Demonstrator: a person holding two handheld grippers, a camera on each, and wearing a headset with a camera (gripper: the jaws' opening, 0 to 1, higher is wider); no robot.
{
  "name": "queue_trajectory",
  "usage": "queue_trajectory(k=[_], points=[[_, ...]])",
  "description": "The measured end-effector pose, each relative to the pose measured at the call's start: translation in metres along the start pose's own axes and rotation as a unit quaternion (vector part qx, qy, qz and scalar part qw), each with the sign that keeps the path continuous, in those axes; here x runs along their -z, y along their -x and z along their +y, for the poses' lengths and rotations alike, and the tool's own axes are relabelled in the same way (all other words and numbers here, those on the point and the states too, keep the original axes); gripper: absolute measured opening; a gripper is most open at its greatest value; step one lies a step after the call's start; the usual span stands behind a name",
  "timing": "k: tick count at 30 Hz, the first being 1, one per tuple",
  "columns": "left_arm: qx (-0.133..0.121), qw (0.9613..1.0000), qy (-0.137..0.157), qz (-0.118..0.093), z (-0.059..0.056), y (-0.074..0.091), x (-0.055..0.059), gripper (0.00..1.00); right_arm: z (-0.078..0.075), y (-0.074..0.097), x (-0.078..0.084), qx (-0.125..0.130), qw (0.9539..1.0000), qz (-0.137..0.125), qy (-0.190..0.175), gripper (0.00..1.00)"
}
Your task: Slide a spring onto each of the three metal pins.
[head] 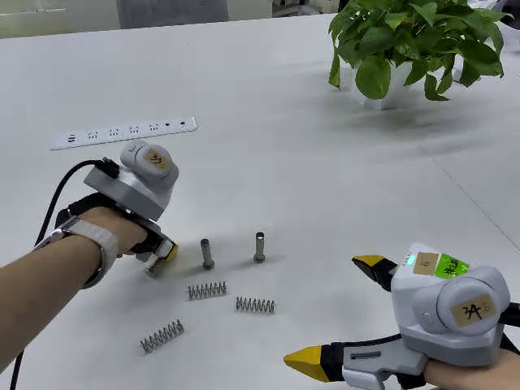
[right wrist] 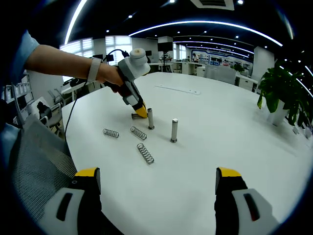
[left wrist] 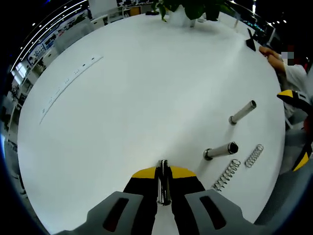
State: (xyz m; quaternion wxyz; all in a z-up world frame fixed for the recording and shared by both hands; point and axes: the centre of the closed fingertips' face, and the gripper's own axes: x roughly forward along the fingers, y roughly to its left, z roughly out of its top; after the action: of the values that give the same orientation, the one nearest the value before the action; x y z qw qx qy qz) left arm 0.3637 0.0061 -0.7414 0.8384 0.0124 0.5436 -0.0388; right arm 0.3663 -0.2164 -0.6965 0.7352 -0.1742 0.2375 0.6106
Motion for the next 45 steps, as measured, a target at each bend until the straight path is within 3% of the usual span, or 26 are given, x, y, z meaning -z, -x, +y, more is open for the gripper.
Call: queue_trajectory(k=[8,18,31,36,45], points=[[0.018,0.9985,0.044,-0.027,0.001,0.0,0.0,0.08,0.0,0.0,0.001,-0.001,1.0,0.001,0.003,0.99],[0.044,0.9944,0.073,-0.062,-0.002,0.004,0.004,0.08,0.0,-0.001,0.003,-0.002,1.0,0.004,0.004,0.99],[0.047,0.9912,0.059,-0.109,-0.006,0.026,-0.005,0.08,0.004,-0.001,0.003,-0.005,0.9999,0.008,0.008,0.99],[0.045,0.9903,0.048,-0.122,0.0,0.031,-0.007,0.08,0.004,-0.001,0.002,-0.006,0.9999,0.007,0.006,0.99],[0.036,0.9904,0.032,-0.129,0.002,0.032,0.0,0.08,0.006,-0.001,0.003,-0.009,0.9999,0.009,0.007,0.98]])
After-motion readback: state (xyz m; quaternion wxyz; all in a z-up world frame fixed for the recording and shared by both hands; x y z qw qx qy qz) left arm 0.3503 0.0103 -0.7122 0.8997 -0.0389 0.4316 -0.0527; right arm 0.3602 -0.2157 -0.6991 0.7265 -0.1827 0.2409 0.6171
